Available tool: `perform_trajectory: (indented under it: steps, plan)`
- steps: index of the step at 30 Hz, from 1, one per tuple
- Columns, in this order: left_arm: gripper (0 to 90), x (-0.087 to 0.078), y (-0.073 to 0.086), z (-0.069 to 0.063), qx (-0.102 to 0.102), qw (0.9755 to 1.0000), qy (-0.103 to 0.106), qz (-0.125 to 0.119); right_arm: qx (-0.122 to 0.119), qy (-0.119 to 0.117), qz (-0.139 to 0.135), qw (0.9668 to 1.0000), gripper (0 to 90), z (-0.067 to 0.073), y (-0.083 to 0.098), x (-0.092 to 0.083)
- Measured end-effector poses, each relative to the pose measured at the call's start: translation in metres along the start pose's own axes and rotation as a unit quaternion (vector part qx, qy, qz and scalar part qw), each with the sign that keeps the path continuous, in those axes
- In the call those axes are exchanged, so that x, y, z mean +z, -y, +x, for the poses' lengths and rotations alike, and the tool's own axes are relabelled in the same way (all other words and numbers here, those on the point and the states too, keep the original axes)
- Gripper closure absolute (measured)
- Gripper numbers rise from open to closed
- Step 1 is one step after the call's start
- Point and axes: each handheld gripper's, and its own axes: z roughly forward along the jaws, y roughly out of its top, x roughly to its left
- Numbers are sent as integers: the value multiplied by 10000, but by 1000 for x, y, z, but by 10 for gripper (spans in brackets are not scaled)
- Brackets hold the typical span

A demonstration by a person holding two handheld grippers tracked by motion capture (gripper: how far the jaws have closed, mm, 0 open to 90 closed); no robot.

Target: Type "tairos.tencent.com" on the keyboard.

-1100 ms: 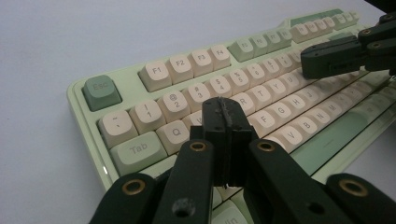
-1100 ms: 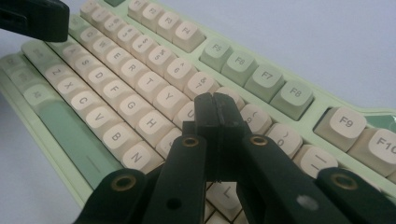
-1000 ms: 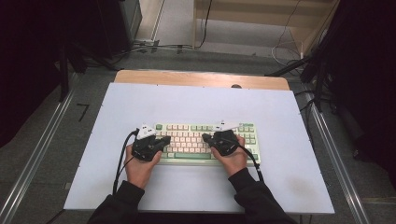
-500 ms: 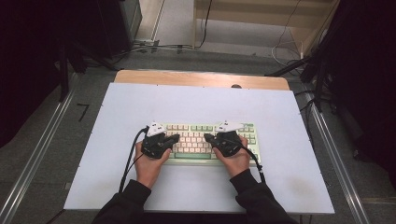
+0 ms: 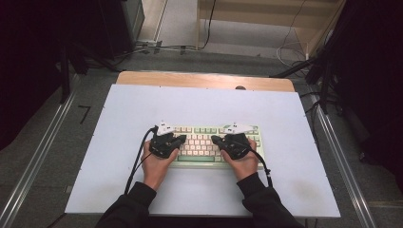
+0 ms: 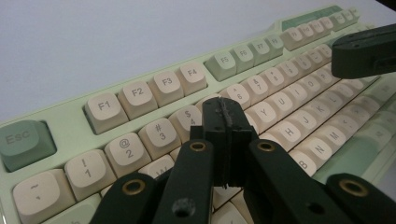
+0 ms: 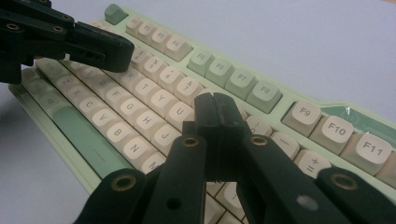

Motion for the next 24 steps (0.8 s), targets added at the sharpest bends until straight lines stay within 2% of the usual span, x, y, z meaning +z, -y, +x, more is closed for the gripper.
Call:
perform_trajectory:
  steps: [6,24]
  plan:
    - [900,1,0,1,-37,10000,0,13,2,-6,4,10000,876,0,0,0]
    - [900,4,0,-1,20,10000,39,33,69,35,-51,10000,876,-3,0,-2]
